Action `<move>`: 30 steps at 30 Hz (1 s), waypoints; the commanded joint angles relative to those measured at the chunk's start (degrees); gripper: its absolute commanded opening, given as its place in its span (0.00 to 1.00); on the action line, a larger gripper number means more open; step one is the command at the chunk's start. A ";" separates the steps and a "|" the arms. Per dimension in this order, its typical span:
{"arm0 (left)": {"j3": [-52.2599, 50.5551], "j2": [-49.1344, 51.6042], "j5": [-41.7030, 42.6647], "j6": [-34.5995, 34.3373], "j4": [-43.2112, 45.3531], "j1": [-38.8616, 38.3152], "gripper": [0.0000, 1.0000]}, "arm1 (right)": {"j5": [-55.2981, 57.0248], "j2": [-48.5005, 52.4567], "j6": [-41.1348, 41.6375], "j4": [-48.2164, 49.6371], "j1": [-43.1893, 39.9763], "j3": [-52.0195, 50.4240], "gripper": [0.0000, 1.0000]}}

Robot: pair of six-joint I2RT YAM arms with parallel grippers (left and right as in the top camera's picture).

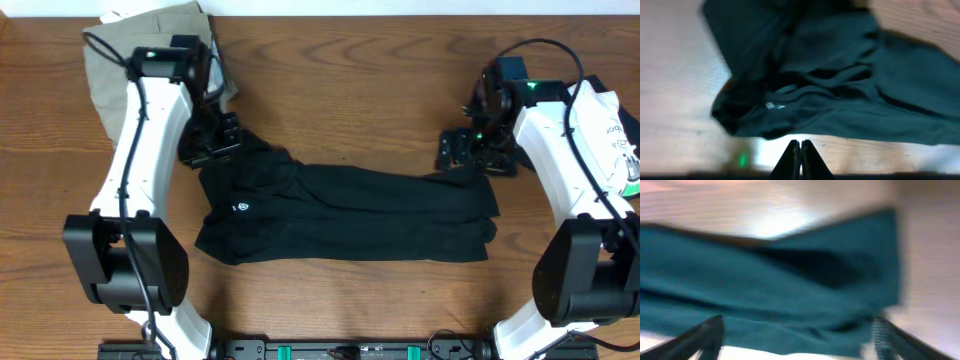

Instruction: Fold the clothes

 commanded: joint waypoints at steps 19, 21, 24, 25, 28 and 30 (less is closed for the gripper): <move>-0.68 9.35 2.97 -6.16 6.47 -18.93 0.06 | -10.40 -0.76 7.48 16.83 15.39 -11.50 0.01; -1.33 10.80 4.20 -6.10 7.74 -19.41 0.06 | -10.43 -0.76 8.07 18.67 15.41 -13.29 0.01; -3.13 11.69 5.64 -6.10 10.86 -19.98 0.06 | -10.45 -0.76 9.11 21.27 15.39 -15.93 0.01; -3.93 11.82 5.86 -6.16 12.07 -20.17 0.06 | -10.43 -0.76 9.33 21.92 15.41 -16.65 0.01; -6.49 11.89 5.88 -6.60 15.02 -20.61 0.06 | -10.40 -0.76 9.33 24.17 15.41 -18.93 0.01; -8.76 11.89 6.45 -6.88 17.00 -20.63 0.06 | -9.94 -0.76 9.35 25.33 15.34 -20.09 0.01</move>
